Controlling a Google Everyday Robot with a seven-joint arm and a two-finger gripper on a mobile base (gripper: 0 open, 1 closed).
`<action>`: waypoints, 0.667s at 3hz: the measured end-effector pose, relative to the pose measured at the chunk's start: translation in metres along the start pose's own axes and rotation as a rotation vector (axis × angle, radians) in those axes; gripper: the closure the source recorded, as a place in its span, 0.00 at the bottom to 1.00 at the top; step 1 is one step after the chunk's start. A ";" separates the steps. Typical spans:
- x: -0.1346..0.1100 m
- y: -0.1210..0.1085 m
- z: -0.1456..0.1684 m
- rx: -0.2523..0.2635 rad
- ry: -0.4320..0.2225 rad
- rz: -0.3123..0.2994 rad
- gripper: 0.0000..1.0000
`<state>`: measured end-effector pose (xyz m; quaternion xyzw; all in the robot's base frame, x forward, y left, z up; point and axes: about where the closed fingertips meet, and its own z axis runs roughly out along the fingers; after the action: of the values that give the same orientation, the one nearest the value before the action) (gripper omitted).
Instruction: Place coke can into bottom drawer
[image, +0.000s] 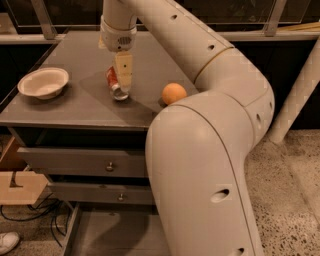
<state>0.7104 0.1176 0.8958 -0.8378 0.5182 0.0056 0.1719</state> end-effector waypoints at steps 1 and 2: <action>0.000 0.000 0.000 0.000 0.000 0.000 0.00; 0.003 0.002 0.019 -0.045 -0.007 0.000 0.00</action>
Offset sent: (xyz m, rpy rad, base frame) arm 0.0032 -0.0045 -0.0359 -0.0607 0.1292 0.0281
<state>0.7133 0.1202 0.8772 -0.8415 0.5173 0.0203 0.1549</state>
